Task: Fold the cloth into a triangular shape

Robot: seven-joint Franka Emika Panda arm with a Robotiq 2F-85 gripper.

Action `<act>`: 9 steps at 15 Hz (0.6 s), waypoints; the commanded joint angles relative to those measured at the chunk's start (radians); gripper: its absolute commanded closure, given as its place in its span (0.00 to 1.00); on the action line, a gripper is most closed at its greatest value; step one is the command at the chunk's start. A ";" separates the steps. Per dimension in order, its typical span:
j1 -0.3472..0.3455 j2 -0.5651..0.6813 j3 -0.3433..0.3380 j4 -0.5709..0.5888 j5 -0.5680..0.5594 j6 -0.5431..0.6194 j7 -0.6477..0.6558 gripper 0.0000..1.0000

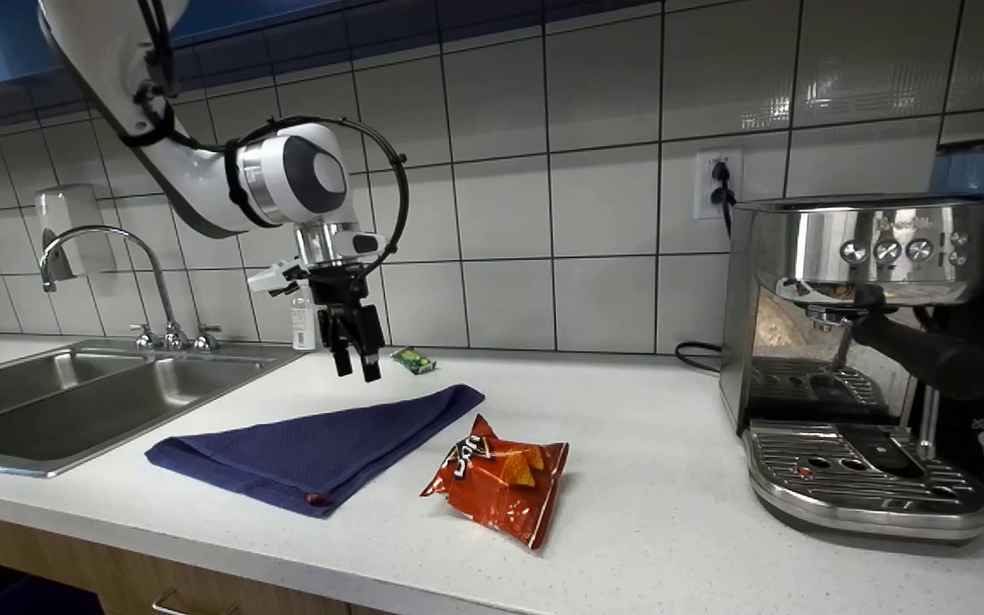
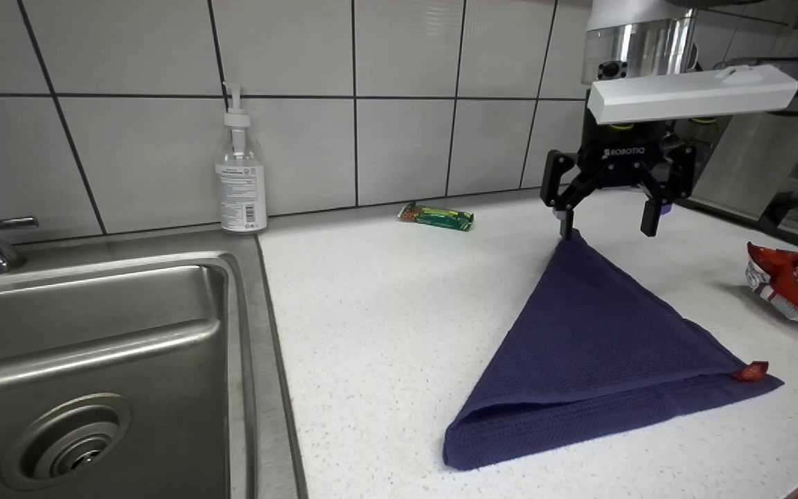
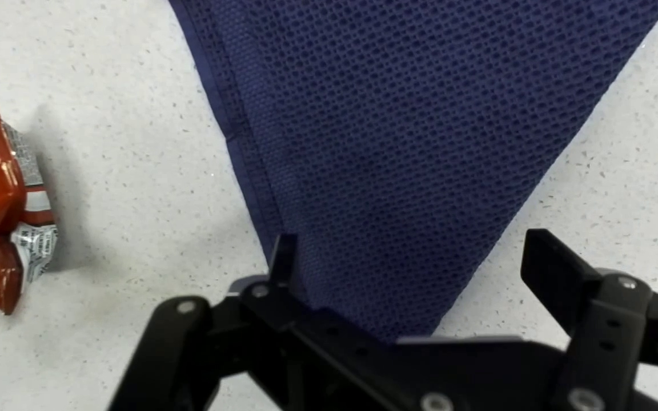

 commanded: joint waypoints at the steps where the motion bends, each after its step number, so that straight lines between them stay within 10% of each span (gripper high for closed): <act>1: 0.000 0.052 -0.025 0.065 0.021 -0.030 0.014 0.00; 9: -0.003 0.201 -0.079 0.212 0.077 -0.048 0.037 0.00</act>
